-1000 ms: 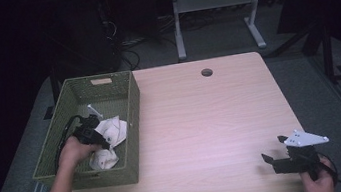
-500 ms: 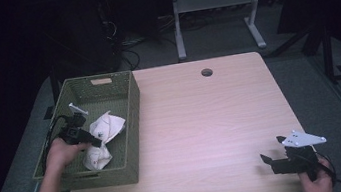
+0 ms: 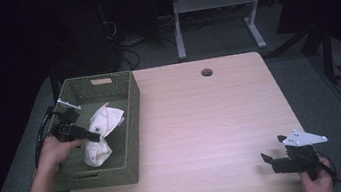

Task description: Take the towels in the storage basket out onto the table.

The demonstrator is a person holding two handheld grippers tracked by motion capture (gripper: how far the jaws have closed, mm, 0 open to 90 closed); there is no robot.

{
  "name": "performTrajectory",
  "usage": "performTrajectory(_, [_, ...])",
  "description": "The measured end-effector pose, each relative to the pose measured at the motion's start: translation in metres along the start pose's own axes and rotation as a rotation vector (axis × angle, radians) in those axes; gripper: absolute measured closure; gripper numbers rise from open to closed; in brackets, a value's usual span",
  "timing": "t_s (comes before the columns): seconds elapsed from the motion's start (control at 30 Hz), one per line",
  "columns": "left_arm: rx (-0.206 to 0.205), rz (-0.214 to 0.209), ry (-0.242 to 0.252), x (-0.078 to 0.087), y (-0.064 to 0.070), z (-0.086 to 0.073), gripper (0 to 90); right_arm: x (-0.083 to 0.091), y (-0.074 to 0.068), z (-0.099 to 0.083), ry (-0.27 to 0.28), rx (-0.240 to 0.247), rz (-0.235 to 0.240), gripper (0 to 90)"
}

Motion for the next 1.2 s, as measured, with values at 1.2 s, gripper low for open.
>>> performTrajectory(1.2, [-0.035, -0.168, 0.224, 0.051, 0.028, 0.025, 73.0, 0.002, 0.005, -0.002, 0.018, -0.04, 0.0, 14.0])
Point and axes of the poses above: each handheld gripper's, and its own axes: x roughly backward along the jaws, z roughly out of its top, y roughly to its right, the point moved 1 cm from there along -x, roughly forward along the jaws, and after that the axes turned 7 degrees about z, right-handed, at the moved point
